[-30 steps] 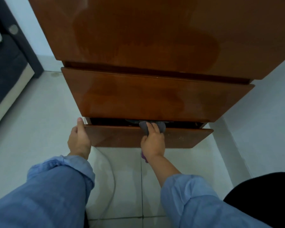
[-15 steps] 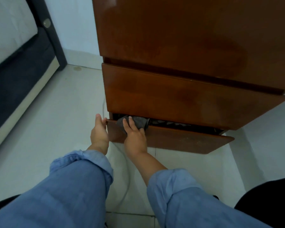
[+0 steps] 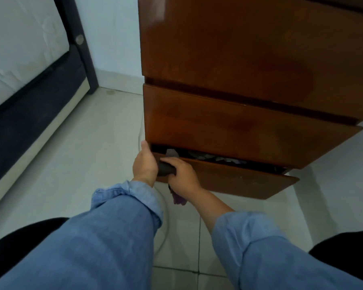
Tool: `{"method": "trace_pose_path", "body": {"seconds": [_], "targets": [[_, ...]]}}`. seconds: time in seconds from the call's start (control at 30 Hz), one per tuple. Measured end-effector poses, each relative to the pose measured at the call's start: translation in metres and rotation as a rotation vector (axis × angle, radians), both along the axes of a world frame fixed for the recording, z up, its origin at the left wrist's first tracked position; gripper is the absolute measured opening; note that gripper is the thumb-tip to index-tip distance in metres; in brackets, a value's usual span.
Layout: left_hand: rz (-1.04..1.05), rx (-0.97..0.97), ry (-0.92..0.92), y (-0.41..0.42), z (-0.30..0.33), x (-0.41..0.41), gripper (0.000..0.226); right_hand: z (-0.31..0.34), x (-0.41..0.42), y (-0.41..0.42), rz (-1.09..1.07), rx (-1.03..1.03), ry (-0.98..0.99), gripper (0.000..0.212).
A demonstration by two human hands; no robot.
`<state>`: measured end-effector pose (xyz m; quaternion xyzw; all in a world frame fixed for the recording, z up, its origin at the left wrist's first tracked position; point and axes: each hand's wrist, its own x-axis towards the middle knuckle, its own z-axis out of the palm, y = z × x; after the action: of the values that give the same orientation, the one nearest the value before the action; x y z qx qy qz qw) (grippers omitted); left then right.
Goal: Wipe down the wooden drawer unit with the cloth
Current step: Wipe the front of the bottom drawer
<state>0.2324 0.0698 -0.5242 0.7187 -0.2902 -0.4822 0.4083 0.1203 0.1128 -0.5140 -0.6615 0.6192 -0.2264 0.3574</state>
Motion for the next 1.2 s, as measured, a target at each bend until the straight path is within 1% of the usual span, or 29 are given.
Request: {"method": "trace_pose_path", "body": {"seconds": [0.07,0.13,0.2,0.23,0.27,0.37,0.43,0.53,0.7,0.77,0.83,0.9,1.1,1.2], "targets": [[-0.040,0.025,-0.053,0.004,0.005,-0.007,0.067,-0.002,-0.024,0.017,-0.180,0.031,-0.086,0.050],[-0.119,0.049,-0.105,0.014,0.009,-0.018,0.062,-0.004,-0.052,0.029,-0.340,0.044,-0.094,0.046],[-0.259,0.055,-0.177,0.026,0.007,-0.029,0.054,-0.006,-0.076,0.039,-0.482,0.061,-0.078,0.046],[-0.341,0.053,-0.214,0.033,0.004,-0.035,0.055,-0.007,-0.087,0.043,-0.560,0.078,-0.081,0.046],[-0.422,0.053,-0.246,0.040,0.003,-0.045,0.060,-0.007,-0.099,0.048,-0.650,0.103,-0.115,0.048],[-0.572,0.032,-0.284,0.053,0.007,-0.074,0.075,-0.007,-0.129,0.056,-0.909,0.214,-0.354,0.053],[-0.597,0.011,-0.242,0.055,0.009,-0.090,0.079,-0.005,-0.148,0.055,-1.019,0.275,-0.483,0.055],[-0.556,0.026,-0.195,0.054,0.009,-0.104,0.081,0.001,-0.169,0.049,-1.059,0.320,-0.581,0.057],[-0.489,0.036,-0.143,0.048,0.010,-0.121,0.082,0.010,-0.182,0.030,-1.030,0.340,-0.610,0.056],[-0.484,0.036,-0.138,0.049,0.008,-0.125,0.082,0.006,-0.179,0.028,-1.057,0.352,-0.689,0.051],[-0.479,0.032,-0.144,0.050,0.007,-0.127,0.080,0.001,-0.176,0.028,-1.129,0.347,-0.815,0.045],[-0.478,0.029,-0.135,0.046,0.005,-0.127,0.077,-0.002,-0.176,0.027,-1.157,0.317,-0.914,0.044],[-0.430,0.034,-0.038,0.028,-0.002,-0.120,0.074,0.004,-0.187,0.012,-1.181,0.355,-0.980,0.041],[-0.421,0.013,-0.035,0.024,-0.002,-0.122,0.076,0.005,-0.186,0.008,-1.186,0.345,-0.989,0.038]]}}
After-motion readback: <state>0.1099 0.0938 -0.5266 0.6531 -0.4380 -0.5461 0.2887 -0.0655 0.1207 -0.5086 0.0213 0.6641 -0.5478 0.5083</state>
